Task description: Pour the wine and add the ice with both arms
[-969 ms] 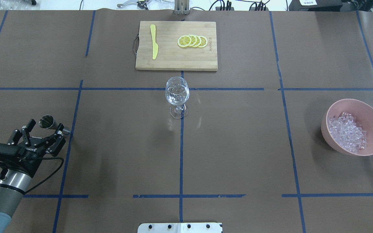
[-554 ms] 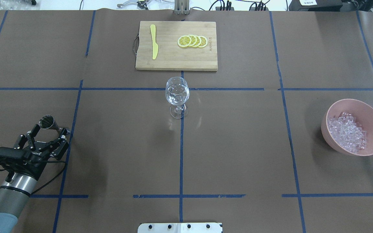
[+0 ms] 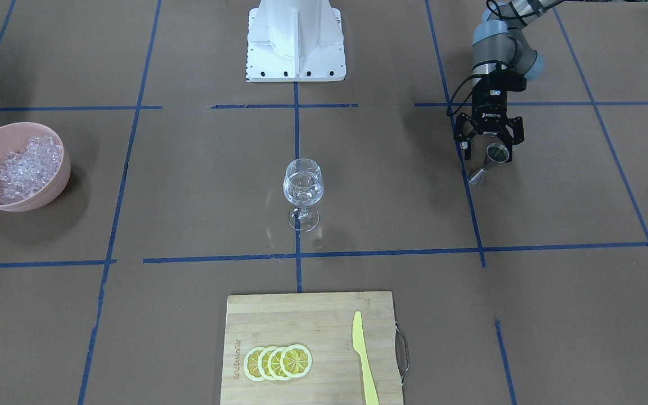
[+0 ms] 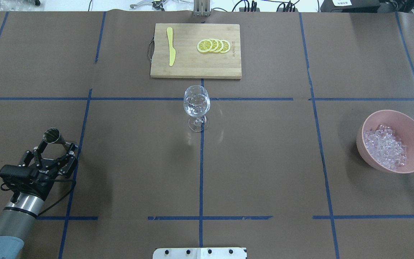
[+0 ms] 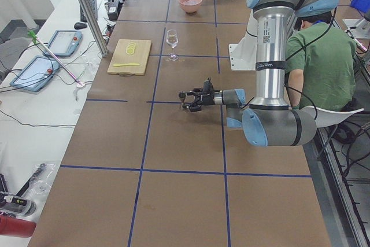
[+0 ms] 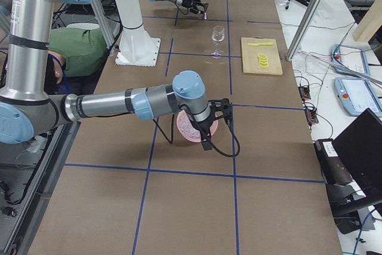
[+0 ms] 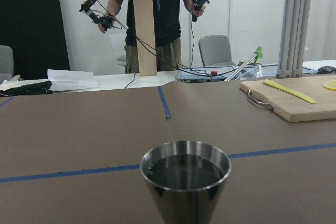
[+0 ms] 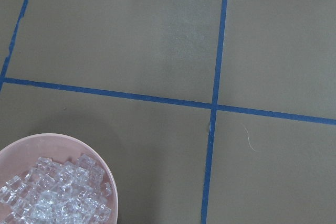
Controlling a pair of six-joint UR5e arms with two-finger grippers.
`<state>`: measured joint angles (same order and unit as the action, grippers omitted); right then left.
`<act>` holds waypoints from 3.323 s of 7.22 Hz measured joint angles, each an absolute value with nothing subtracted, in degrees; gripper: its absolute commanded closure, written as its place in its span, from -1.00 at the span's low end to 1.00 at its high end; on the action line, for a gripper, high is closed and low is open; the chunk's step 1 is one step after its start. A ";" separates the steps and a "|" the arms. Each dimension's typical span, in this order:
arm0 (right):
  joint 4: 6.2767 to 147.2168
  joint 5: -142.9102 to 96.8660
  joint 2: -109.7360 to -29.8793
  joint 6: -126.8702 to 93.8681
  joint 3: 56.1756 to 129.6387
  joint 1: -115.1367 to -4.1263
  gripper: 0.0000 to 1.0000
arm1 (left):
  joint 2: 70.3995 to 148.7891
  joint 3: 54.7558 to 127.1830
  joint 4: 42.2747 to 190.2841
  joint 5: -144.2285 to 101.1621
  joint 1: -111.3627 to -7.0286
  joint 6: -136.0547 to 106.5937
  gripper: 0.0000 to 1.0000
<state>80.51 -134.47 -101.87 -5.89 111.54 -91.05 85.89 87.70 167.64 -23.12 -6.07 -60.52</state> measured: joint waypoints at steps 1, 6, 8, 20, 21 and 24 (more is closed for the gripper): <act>80.51 -134.47 -101.87 -5.87 111.53 -91.05 -1.00 | 85.90 87.43 168.26 -23.12 -6.07 -60.52 -0.27; 80.51 -134.47 -101.87 -5.66 111.46 -91.14 -1.00 | 87.44 85.74 169.09 -23.25 -6.02 -60.39 -0.29; 80.51 -134.47 -101.87 -5.63 111.42 -91.14 -1.00 | 87.37 85.70 169.63 -23.39 -6.31 -60.38 -0.30; 80.51 -134.47 -101.88 -5.45 111.36 -91.33 -1.00 | 88.39 84.21 170.05 -24.97 -8.29 -59.90 -0.08; 80.51 -134.47 -101.92 -5.45 111.36 -91.41 -1.00 | 88.59 84.20 170.01 -24.91 -8.18 -59.82 0.02; 80.51 -134.47 -101.95 -5.45 111.30 -91.46 -1.00 | 88.69 84.13 170.08 -24.80 -7.88 -59.93 0.30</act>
<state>80.51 -134.47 -101.95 -5.45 111.30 -91.46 88.69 84.13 170.08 -24.80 -7.88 -59.93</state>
